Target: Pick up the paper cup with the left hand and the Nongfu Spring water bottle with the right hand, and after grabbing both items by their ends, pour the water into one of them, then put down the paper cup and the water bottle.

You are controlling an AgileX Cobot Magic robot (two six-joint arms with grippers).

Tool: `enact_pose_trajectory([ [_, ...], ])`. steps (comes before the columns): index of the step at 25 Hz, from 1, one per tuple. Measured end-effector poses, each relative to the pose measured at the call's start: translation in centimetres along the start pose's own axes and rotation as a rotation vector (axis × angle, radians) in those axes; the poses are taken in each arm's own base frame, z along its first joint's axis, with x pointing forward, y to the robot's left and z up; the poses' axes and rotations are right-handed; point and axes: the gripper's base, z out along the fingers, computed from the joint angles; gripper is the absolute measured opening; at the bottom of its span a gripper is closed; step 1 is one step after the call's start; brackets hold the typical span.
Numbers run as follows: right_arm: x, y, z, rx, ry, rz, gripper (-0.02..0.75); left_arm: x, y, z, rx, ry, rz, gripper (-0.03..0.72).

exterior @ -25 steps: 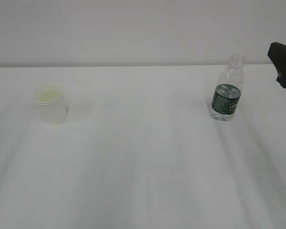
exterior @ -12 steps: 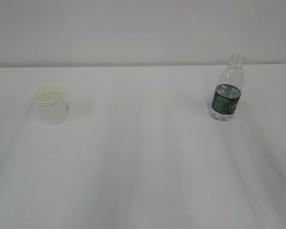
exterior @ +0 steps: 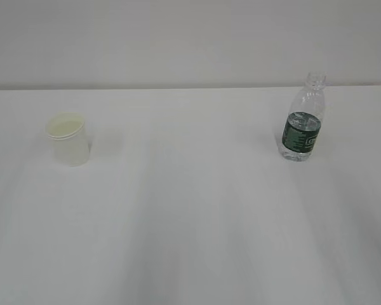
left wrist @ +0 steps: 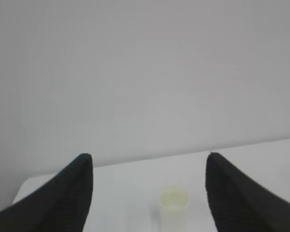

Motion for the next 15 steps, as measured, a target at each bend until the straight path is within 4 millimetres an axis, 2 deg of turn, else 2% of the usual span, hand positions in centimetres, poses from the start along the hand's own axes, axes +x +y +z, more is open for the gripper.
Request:
enact_pose_trajectory([
  [6,0.8,0.3,-1.3,-0.026,0.080,0.007,0.592,1.3,-0.2,-2.0,0.021,0.122,-0.053,0.514],
  [10,1.4,0.5,-2.5,-0.041,0.134,0.061,0.592,1.5,-0.1,-3.4,0.021,0.117,-0.016,0.506],
  [15,2.0,0.7,-4.3,-0.053,0.172,0.091,0.592,2.1,-0.2,-4.2,0.094,0.163,0.006,0.504],
])
